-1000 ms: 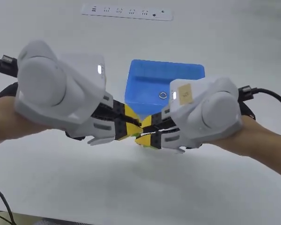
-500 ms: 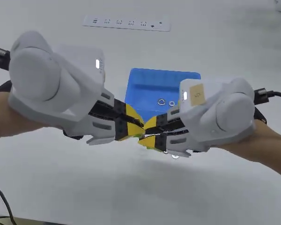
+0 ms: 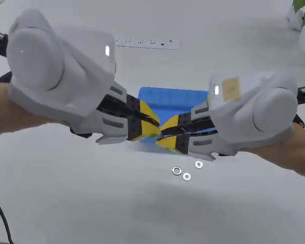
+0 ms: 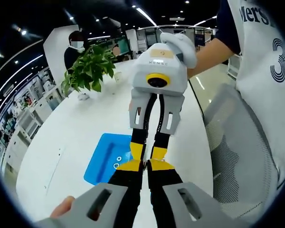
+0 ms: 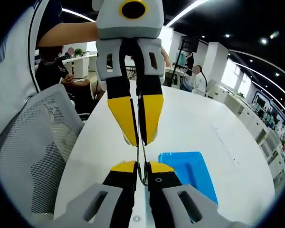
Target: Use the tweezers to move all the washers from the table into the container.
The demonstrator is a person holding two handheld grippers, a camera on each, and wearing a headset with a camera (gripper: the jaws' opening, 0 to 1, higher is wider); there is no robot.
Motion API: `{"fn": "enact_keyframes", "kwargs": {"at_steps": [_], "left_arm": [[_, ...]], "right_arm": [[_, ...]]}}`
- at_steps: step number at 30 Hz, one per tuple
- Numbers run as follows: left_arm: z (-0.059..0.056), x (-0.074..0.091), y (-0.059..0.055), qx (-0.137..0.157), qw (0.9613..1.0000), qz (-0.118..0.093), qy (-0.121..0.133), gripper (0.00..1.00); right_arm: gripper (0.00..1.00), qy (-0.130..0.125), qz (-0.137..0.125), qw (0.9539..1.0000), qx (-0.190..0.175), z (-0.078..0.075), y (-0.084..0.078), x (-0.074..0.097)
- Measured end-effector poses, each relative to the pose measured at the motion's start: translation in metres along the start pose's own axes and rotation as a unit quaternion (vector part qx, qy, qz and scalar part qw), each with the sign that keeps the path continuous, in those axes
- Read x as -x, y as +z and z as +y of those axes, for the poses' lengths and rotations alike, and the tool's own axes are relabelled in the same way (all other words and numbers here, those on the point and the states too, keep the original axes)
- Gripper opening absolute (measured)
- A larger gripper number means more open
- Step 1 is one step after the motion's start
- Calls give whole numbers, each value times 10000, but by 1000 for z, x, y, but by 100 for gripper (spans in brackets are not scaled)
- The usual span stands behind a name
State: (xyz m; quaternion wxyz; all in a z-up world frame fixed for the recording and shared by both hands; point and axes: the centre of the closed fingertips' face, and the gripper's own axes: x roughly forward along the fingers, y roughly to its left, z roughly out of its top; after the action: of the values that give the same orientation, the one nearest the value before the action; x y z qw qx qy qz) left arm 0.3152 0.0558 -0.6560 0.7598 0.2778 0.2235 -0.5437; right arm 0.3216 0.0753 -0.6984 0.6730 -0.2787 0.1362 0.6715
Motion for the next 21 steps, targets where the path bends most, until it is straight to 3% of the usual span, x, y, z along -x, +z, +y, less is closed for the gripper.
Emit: {"fn": "enact_keyframes", "kwargs": {"at_steps": [11,21], "left_arm": [[27,0,9,-284,9994,42,201,8],[57,-19,3,-412,9989,45,203,8]], "right_arm": [[9,-243,-40,9995,206,-31,7,2],[9,-355,1,9991,243,-63,-8,-7]]}}
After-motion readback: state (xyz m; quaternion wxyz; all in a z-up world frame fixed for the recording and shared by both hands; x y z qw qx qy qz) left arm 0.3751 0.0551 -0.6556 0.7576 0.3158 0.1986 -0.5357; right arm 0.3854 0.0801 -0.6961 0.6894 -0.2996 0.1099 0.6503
